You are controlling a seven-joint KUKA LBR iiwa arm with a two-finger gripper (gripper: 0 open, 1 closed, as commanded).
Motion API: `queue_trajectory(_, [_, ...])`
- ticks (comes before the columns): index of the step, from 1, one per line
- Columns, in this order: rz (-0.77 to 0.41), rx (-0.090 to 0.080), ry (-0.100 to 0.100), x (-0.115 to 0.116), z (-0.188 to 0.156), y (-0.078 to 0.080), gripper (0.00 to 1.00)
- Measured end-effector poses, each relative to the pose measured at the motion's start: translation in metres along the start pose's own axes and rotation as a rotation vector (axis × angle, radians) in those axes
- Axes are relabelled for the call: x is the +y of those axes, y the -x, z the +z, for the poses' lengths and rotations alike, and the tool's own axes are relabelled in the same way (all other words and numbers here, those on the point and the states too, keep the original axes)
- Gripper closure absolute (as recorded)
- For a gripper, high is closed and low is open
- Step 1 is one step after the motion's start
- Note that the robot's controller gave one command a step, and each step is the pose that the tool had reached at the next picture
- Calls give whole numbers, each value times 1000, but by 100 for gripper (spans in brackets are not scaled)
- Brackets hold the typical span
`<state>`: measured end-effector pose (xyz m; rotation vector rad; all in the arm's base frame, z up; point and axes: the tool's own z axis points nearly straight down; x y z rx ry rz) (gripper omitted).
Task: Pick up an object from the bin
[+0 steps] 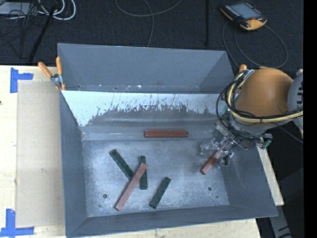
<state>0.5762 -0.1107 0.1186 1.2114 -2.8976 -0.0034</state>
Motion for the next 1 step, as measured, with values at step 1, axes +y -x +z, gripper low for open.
queue_trajectory(1, [0, 0, 0, 0, -15, 0, 100])
